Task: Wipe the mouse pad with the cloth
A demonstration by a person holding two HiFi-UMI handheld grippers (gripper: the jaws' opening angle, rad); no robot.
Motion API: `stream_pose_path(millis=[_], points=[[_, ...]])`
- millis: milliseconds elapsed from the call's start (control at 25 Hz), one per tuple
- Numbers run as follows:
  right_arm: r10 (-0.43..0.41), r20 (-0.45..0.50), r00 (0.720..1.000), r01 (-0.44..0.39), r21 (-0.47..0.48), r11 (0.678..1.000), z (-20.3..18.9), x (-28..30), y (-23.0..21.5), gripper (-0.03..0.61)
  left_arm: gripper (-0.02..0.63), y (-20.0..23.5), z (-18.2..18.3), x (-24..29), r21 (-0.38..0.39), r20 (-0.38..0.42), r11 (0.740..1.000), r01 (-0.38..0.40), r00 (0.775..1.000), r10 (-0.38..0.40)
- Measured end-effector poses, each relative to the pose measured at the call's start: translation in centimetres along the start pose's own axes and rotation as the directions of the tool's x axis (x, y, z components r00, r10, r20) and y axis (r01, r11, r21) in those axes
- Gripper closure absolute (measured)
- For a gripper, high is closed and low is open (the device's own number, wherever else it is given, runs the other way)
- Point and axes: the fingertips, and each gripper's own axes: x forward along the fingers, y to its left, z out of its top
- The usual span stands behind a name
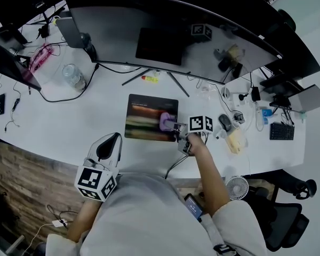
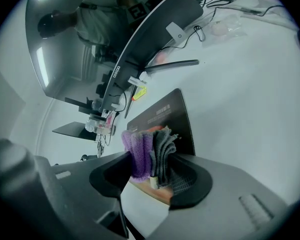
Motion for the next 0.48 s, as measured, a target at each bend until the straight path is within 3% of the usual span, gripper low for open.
stream_pose_path(millis=[480], points=[[-0.035, 0.021, 0.999, 0.035, 0.016, 0.999, 0.0, -2.0, -1.5, 0.364, 0.614, 0.1, 0.0, -0.2, -0.003, 0.001, 1.000, 0.007, 1.000, -0.007]])
